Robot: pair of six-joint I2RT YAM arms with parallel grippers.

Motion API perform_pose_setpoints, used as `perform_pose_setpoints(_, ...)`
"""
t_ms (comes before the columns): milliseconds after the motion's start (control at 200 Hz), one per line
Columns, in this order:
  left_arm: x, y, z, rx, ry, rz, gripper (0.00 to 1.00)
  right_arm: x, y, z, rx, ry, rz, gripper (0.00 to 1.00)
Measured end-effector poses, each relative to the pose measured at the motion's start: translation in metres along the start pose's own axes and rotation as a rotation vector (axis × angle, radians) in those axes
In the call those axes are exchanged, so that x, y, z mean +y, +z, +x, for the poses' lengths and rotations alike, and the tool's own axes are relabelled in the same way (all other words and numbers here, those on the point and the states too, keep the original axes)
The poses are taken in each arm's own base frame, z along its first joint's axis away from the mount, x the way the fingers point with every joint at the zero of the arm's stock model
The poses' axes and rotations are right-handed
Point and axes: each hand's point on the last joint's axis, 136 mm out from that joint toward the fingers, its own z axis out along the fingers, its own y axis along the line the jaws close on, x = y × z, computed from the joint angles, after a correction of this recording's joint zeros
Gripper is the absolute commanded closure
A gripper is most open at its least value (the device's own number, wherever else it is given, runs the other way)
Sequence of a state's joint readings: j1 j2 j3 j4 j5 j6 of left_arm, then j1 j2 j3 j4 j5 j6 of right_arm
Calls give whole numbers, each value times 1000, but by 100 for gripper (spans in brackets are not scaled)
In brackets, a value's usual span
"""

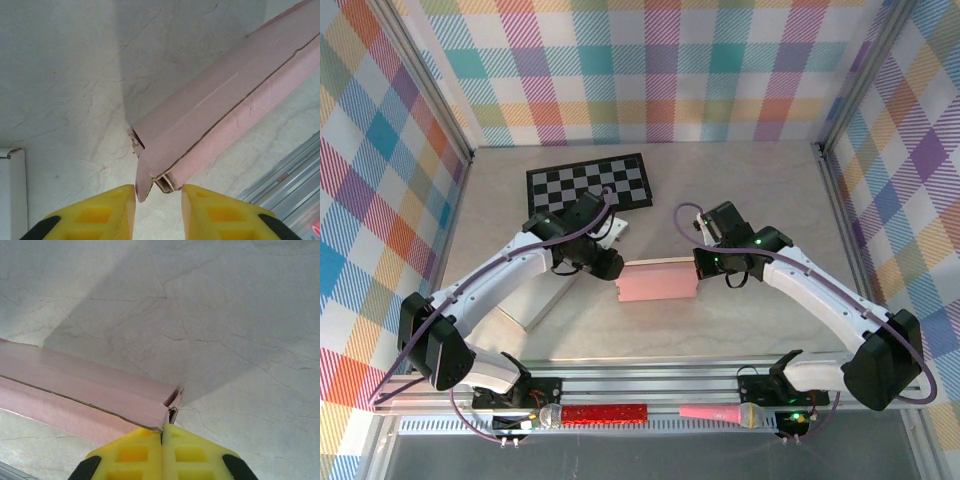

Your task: Fold the paper box

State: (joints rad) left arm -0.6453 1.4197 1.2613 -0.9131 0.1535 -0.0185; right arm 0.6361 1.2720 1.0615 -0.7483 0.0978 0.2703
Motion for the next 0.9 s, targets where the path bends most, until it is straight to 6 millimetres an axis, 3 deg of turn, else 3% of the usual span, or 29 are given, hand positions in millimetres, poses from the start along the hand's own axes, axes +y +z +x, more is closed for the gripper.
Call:
perform_pose_setpoints(160, 2, 5, 0, 14, 4, -8, 82, 0, 0, 0, -1, 0, 0, 100)
perform_pose_setpoints(380, 4, 14, 2, 40, 1, -17, 87, 0, 0, 0, 0, 3, 0, 100)
perform_pose_setpoints(675, 3, 9, -4, 26, -23, -16, 100, 0, 0, 1, -2, 3, 8, 100)
perform_pose_setpoints(900, 0, 13, -2, 62, -100, 6, 100, -1, 0, 2, -8, 13, 24, 100)
